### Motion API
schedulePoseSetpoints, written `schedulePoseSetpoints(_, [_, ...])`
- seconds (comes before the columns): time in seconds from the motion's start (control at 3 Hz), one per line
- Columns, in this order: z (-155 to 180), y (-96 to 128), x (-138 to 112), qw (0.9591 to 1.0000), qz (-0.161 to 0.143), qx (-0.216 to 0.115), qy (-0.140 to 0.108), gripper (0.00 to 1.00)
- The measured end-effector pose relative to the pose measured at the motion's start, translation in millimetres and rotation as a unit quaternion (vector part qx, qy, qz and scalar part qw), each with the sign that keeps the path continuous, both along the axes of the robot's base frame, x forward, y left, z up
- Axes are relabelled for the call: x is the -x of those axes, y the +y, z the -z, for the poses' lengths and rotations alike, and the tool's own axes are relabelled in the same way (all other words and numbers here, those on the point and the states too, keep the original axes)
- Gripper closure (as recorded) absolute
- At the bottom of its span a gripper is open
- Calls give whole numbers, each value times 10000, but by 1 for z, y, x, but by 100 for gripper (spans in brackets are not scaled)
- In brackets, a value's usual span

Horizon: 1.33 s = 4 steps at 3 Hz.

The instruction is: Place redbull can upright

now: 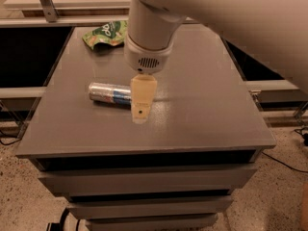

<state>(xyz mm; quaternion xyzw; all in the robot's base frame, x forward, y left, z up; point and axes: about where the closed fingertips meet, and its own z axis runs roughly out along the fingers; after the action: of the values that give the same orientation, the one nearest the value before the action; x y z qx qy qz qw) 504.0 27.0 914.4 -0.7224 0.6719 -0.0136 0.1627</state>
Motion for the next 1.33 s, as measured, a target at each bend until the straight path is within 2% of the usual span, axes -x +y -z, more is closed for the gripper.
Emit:
schedulePoseSetpoints(0.33, [9, 28, -6, 9995, 68, 299, -11, 0])
schedulePoseSetpoints(0.67, [27, 46, -21, 9983, 195, 538, 58, 0])
schedulePoseSetpoints(1.33, [55, 75, -45, 9960, 374, 719, 389, 0])
